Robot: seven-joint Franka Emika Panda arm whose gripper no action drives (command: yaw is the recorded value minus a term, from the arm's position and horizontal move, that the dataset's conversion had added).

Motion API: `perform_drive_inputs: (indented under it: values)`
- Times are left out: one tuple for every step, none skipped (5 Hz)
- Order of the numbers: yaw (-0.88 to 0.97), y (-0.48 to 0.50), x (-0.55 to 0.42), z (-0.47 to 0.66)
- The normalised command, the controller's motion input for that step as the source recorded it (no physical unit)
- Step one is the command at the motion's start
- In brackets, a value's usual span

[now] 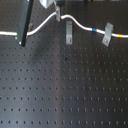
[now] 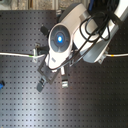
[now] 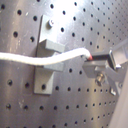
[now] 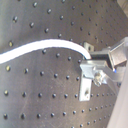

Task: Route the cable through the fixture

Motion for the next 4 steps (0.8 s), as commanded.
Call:
perform_drive_inputs:
  values:
    - [0.61,0.112,0.093,0.0]
    - [0.45,0.017,-0.017,0.0]
    - [0.0,-0.04,-0.05,0.04]
    - [0.0,-0.071,-0.283,0.17]
